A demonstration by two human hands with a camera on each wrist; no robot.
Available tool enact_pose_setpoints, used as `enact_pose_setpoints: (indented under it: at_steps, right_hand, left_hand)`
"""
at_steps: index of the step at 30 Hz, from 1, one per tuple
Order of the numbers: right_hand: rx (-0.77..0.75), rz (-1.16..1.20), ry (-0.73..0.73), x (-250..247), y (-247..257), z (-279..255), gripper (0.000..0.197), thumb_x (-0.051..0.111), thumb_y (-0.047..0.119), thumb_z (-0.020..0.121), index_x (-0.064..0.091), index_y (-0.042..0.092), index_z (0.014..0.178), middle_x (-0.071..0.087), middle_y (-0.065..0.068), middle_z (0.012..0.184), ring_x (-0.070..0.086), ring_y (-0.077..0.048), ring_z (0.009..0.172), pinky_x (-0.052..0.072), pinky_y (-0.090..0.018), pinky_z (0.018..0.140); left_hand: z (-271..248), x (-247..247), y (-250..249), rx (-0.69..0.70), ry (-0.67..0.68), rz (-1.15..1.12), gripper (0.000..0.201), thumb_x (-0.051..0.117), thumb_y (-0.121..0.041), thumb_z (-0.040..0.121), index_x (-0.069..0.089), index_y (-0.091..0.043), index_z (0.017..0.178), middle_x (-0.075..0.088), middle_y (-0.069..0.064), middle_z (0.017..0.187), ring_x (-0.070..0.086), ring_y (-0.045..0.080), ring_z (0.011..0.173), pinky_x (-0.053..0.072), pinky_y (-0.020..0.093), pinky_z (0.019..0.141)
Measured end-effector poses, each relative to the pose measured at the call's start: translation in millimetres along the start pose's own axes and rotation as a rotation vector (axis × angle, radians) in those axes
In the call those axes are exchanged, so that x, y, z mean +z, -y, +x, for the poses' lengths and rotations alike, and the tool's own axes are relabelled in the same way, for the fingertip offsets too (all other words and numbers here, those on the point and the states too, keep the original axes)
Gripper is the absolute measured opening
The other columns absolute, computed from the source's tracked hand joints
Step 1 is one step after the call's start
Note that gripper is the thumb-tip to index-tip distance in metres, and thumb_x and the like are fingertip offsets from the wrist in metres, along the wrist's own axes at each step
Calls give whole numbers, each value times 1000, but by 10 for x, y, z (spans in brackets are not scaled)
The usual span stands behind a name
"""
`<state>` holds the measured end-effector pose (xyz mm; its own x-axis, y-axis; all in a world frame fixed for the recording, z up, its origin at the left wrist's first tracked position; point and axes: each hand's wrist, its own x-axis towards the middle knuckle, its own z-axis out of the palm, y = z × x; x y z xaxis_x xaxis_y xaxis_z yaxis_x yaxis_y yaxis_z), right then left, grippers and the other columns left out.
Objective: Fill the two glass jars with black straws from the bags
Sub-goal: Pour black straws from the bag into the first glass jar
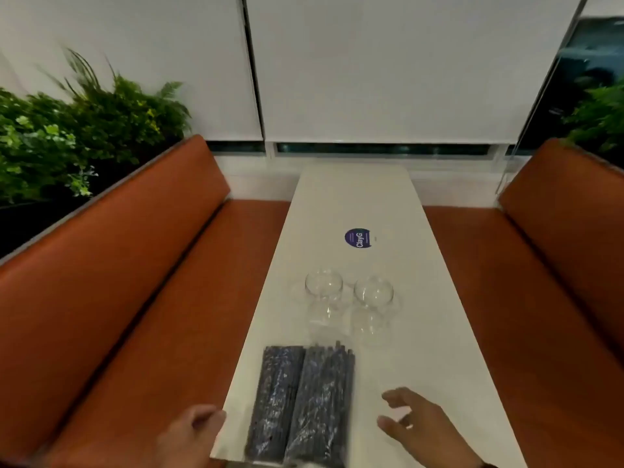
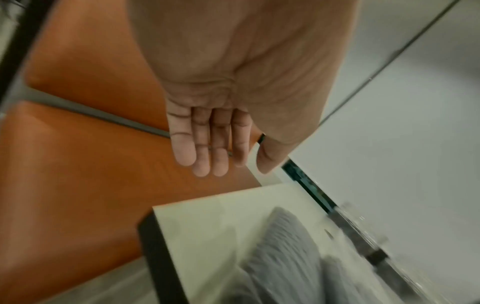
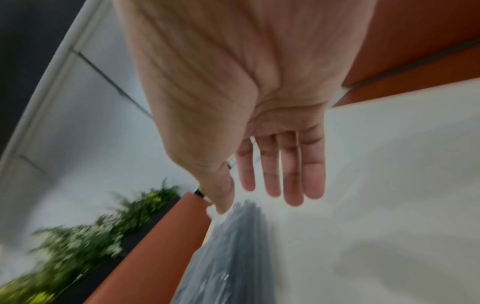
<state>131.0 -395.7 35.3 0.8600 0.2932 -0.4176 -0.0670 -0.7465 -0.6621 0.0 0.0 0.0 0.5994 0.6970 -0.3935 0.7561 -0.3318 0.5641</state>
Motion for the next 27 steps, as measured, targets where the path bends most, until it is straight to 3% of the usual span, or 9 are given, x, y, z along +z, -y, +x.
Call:
enact_pose_setpoints:
  at_steps: [3, 5, 10, 12, 15, 18, 23, 25, 27]
  right_hand:
    - [3, -48, 102, 339, 198, 306, 83, 72, 67, 82, 38, 31, 148, 53, 5, 144, 63, -14, 119, 47, -24, 99]
    - [18, -24, 111, 558, 349, 437, 104, 72, 73, 78, 26, 22, 157, 44, -4, 155, 52, -22, 136, 44, -30, 109]
    - [43, -17, 27, 801, 497, 558, 108, 80, 61, 78, 24, 17, 158, 41, -9, 152, 54, -27, 135, 47, -34, 111]
    - [47, 1, 12, 824, 495, 570, 107, 82, 59, 77, 25, 16, 157, 42, -10, 151, 54, -27, 134, 47, -33, 109]
    - [64, 15, 13, 849, 454, 585, 106, 83, 59, 77, 26, 17, 156, 44, -10, 150, 55, -27, 134, 48, -35, 109]
    - [66, 34, -1, 870, 425, 591, 106, 83, 60, 76, 27, 18, 155, 45, -9, 150, 56, -27, 133, 49, -35, 109]
    - [57, -37, 8, 809, 442, 532, 103, 75, 68, 80, 29, 17, 156, 46, -9, 149, 56, -26, 131, 49, -36, 107]
    - [36, -37, -20, 660, 501, 475, 96, 64, 74, 84, 31, 18, 156, 47, -8, 151, 57, -25, 131, 50, -36, 107]
    - [-42, 91, -98, 404, 605, 386, 89, 46, 82, 86, 41, 21, 151, 55, -2, 148, 61, -19, 126, 50, -39, 108]
  left_hand:
    - [-79, 434, -376, 78, 98, 16, 43, 84, -49, 83, 67, -30, 118, 74, -2, 121, 68, 19, 107, 54, 34, 98]
    - [-91, 610, -520, 71, 148, 10, 68, 86, -48, 82, 56, -24, 138, 69, 3, 133, 66, 22, 118, 53, 37, 101]
    - [-41, 888, -669, 25, 258, -25, 114, 94, -48, 66, 33, -14, 156, 68, 7, 139, 67, 26, 120, 53, 35, 103]
    - [-16, 899, -676, -27, 288, -48, 102, 95, -44, 60, 46, -14, 145, 73, 4, 125, 72, 24, 108, 57, 34, 96]
    - [-22, 793, -658, -92, 351, -166, 65, 94, -36, 50, 73, -17, 108, 82, 1, 92, 77, 22, 87, 66, 41, 85]
    - [-170, 528, -739, -72, 326, -337, 38, 91, -12, 67, 78, -10, 102, 83, 9, 91, 77, 26, 88, 61, 36, 73]
    - [-515, 145, -1099, 159, 275, -596, 48, 91, 4, 71, 72, -21, 106, 84, -1, 92, 76, 20, 90, 57, 33, 72]
    - [-662, 155, -1263, 231, 296, -621, 51, 93, 10, 66, 74, -19, 104, 85, -10, 91, 79, 13, 87, 59, 29, 72]
    - [-810, 247, -1424, 300, 355, -628, 50, 89, 18, 66, 75, -13, 102, 85, -6, 93, 80, 5, 78, 61, 21, 62]
